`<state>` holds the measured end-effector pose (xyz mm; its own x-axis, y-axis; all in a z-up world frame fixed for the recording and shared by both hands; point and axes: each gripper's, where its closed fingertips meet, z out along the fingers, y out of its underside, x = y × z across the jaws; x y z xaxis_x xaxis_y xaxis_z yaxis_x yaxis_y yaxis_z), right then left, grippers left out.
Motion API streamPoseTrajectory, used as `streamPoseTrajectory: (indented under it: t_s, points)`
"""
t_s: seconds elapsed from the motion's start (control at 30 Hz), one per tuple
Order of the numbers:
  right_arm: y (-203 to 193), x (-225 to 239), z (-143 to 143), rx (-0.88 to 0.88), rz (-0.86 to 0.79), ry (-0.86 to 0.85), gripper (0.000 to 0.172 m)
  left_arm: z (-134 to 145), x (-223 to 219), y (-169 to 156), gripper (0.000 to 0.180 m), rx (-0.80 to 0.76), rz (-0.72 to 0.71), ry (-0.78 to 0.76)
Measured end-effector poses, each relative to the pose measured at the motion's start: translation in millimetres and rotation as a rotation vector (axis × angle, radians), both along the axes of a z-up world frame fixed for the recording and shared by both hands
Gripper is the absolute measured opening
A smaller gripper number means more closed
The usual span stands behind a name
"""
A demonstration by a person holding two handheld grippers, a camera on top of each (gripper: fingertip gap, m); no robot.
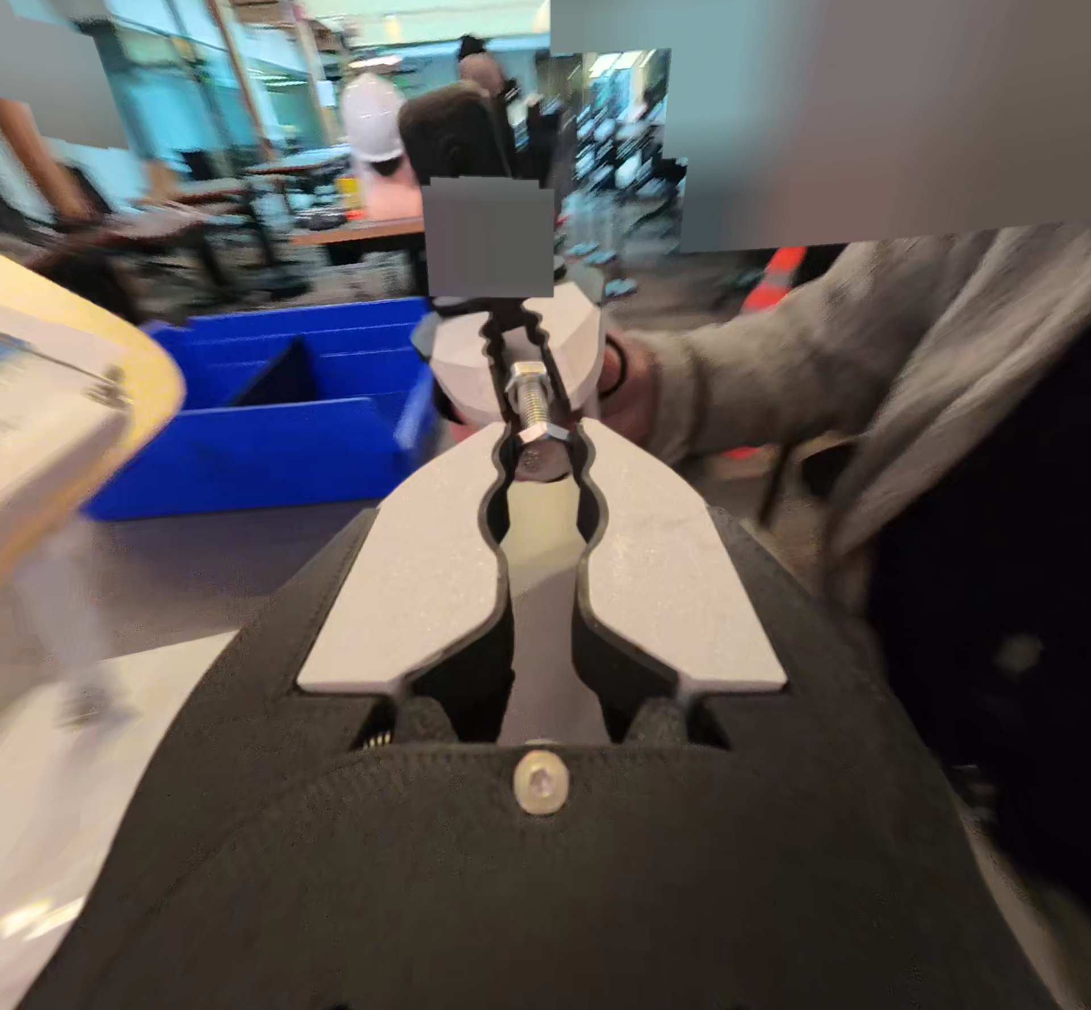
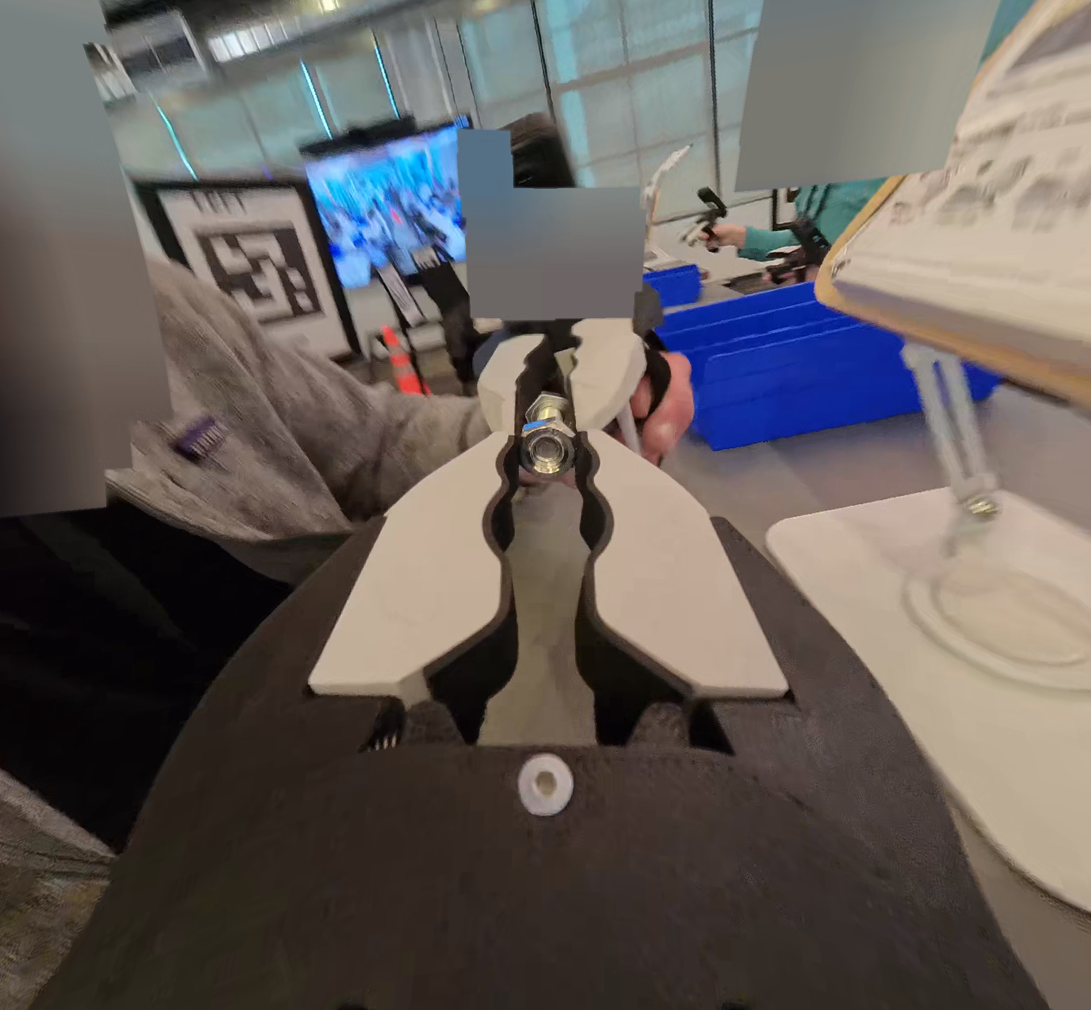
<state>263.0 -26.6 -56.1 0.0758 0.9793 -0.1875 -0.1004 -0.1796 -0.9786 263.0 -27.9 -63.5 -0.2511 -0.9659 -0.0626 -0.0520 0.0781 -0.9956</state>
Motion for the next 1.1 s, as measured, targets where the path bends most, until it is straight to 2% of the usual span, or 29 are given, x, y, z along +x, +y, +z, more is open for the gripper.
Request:
streamPoseTrajectory:
  t_s: [0.1, 0.17, 0.33, 0.47, 0.67, 0.7, 0.77, 0.87, 0.93, 1.03, 1.1]
  points:
    - [-6.5, -3.9, 4.4, 0.253, -0.059, -0.160, 0.019, 4.3, -4.0, -8.9, 0.018, -0.331, -0.223, -0.051]
    - [-7.4, -5.5, 4.5, 0.429, -0.106, -0.288, 0.019, 6.4, -5.7, -10.2, 0.017, -0.465, -0.307, -0.086]
    - [-5.3, -5.3, -1.3, 0.781, -0.207, -0.584, 0.018, 4.4, -7.5, -9.8, 0.018, -0.556, -0.368, -0.084]
    - [-7.2, -6.9, 0.5, 0.873, -0.226, -0.664, 0.018, 6.5, -9.5, -12.4, 0.017, -0.607, -0.422, -0.104]
    - [-7.3, -6.4, 3.8, 0.769, -0.223, -0.569, 0.018, 9.3, -7.6, -10.7, 0.019, -0.536, -0.371, -0.132]
    - [-6.7, -6.2, 4.3, 0.737, -0.220, -0.543, 0.018, 7.5, -6.2, -10.5, 0.021, -0.505, -0.352, -0.123]
    - [-5.3, -5.1, 7.0, 0.665, -0.217, -0.478, 0.018, 1.8, -1.7, -7.9, 0.040, -0.450, -0.298, -0.089]
    - [-0.4, -1.1, 8.0, 0.541, -0.214, -0.400, 0.018, 0.3, -0.6, -2.6, 0.042, -0.347, -0.213, -0.088]
    - [2.8, 1.3, 7.2, 0.405, -0.187, -0.317, 0.018, -4.0, 1.4, 6.2, 0.047, -0.175, -0.082, -0.065]
    - [7.7, 6.7, 6.5, 0.160, -0.128, -0.155, 0.018, -7.3, 2.2, 16.1, 0.053, 0.188, 0.120, -0.017]
    - [11.4, 8.4, -0.8, 0.014, -0.084, -0.090, 0.018, -4.0, 2.7, 13.7, 0.051, 0.343, 0.177, -0.009]
